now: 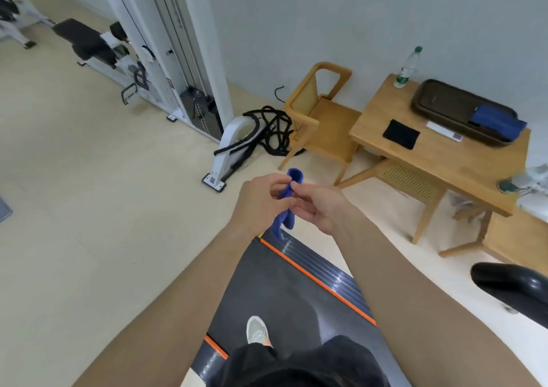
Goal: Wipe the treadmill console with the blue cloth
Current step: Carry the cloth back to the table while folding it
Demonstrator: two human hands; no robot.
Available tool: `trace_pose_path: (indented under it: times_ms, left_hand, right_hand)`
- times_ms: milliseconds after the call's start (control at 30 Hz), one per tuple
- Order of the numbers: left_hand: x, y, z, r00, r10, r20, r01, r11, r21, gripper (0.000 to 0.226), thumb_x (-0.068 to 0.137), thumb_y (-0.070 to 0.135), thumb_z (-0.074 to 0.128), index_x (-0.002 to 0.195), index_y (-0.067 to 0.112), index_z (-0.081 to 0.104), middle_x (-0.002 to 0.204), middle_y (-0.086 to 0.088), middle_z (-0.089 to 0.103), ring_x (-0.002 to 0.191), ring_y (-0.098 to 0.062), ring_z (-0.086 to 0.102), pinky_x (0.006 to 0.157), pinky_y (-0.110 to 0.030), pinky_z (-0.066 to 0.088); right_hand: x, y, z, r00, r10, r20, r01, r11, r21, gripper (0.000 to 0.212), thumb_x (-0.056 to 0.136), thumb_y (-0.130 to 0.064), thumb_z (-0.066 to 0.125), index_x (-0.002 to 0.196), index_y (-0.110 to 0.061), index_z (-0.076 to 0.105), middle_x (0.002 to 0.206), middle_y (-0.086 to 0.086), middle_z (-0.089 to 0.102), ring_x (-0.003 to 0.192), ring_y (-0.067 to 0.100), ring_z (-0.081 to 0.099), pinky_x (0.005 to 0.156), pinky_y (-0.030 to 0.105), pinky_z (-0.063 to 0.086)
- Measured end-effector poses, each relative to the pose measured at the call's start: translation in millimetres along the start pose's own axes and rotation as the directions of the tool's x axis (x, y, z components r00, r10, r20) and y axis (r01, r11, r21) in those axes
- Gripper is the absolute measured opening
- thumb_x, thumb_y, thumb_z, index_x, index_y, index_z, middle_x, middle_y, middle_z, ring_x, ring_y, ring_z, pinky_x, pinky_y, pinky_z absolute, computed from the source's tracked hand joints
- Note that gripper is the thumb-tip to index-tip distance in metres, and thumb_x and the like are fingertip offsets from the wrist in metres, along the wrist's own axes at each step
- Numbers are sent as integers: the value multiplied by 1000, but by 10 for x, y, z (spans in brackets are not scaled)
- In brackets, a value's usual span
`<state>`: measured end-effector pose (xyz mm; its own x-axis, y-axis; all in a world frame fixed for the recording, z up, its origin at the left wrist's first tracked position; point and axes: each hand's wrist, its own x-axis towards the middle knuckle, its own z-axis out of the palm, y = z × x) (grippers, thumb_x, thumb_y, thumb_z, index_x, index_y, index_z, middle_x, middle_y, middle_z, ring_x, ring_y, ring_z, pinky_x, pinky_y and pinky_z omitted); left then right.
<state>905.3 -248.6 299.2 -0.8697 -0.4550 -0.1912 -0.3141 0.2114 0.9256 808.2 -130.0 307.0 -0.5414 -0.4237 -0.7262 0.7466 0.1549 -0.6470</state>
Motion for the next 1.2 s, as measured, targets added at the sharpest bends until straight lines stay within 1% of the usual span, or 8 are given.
trace_pose_path:
  times_ms: [233,467,667,833,967,1100,1133,1200]
  left_hand:
    - [456,-307,-1015,999,-36,-29,40,990,138,36,87,-1,56,110,24,66,86,12,72,78,3,65,69,-13,51]
    - [1128,-641,-1820,992,-110,-65,120,977,176,35,85,1,54,102,31,63,89,5,71,85,-11,63,71,-18,45]
    - [1878,-923,-2418,977,-182,-108,207,924,323,32,87,5,52,100,33,62,90,10,67,77,-10,59,66,-25,48]
    - [2604,-1142,-2741,977,-166,-131,211,772,600,40,92,6,43,121,24,64,112,4,64,95,-22,63,81,-36,54]
    - [3237,-1334,-2856,989,-112,-100,150,718,679,37,90,4,42,109,22,69,106,0,63,97,-23,58,84,-40,51]
    - [3904,-1591,-2948,998,-51,-47,69,692,719,30,88,8,43,95,21,69,96,-1,65,88,-25,60,75,-38,52]
    - [4082,-1688,-2999,998,-43,-42,60,703,709,27,87,9,43,89,20,67,92,-1,65,85,-25,59,71,-36,50]
    - [4417,-1932,-3108,998,-61,5,45,785,618,21,85,10,43,79,9,63,78,-2,61,74,-25,53,64,-33,41]
  right_hand:
    - [654,-2,867,994,100,-51,-109,968,-226,12,89,-22,72,96,-13,70,85,3,68,73,18,65,60,29,55]
    - [1704,-106,1364,998,51,35,-18,775,-632,7,88,-10,64,90,-15,67,95,7,61,75,21,61,55,27,57]
    - [2472,-512,1750,982,-17,187,128,789,-601,20,89,1,53,87,-13,68,90,11,71,71,18,67,61,29,56]
    - [2956,-965,2064,936,-83,342,251,837,-487,23,88,12,53,88,-6,68,86,12,67,70,16,66,68,27,58]
    - [3403,-1077,2255,895,-220,388,443,534,-720,26,81,-2,74,97,-22,69,90,0,70,74,12,65,67,24,51]
    - [3947,-1147,2453,826,-387,411,509,195,-838,5,91,-23,68,90,-18,70,82,0,63,74,16,58,64,26,41]
    - [4122,-1157,2486,801,-446,400,525,200,-827,13,92,-23,67,88,-11,71,81,7,62,75,21,58,65,31,41]
    - [4456,-1119,2537,804,-497,328,552,416,-722,17,93,-15,65,90,1,71,86,21,64,76,24,60,67,38,46]
